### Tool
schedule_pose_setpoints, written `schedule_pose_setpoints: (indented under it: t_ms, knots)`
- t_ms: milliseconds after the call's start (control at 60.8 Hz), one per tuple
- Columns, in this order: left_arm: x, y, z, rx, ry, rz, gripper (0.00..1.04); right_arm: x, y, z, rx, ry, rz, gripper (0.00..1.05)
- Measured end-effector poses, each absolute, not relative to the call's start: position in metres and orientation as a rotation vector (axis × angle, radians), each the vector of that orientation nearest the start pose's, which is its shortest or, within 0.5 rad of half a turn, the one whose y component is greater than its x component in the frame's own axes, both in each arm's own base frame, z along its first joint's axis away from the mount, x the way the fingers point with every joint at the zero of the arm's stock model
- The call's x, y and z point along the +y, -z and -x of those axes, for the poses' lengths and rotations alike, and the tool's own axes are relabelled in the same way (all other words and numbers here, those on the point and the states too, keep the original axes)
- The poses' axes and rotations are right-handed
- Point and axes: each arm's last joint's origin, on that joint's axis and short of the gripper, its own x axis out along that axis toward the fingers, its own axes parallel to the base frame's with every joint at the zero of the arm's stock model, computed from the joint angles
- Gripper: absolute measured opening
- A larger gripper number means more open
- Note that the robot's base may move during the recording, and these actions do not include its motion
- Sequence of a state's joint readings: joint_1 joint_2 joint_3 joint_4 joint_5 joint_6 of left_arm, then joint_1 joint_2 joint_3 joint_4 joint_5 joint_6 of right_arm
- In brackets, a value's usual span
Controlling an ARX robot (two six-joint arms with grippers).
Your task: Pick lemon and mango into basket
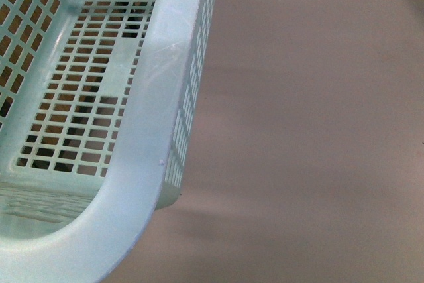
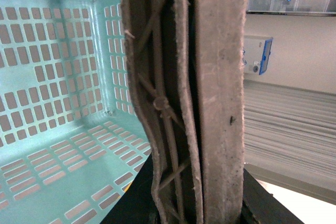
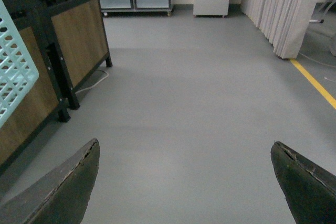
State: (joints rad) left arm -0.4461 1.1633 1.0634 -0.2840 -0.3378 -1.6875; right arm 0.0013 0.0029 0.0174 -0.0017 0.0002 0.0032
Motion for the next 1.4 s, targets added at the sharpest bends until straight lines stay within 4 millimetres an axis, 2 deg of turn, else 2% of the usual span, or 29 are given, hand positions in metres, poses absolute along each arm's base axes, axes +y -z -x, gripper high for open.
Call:
schedule_pose_setpoints:
  t_ms: [1398]
  knots:
    - [-0.1005,-0.3461,-0.2324,0.347,-0.213,1.521,0.19,0.0001,-0.1691,-0.0968,-0.013,-0.001,-0.003,0.96]
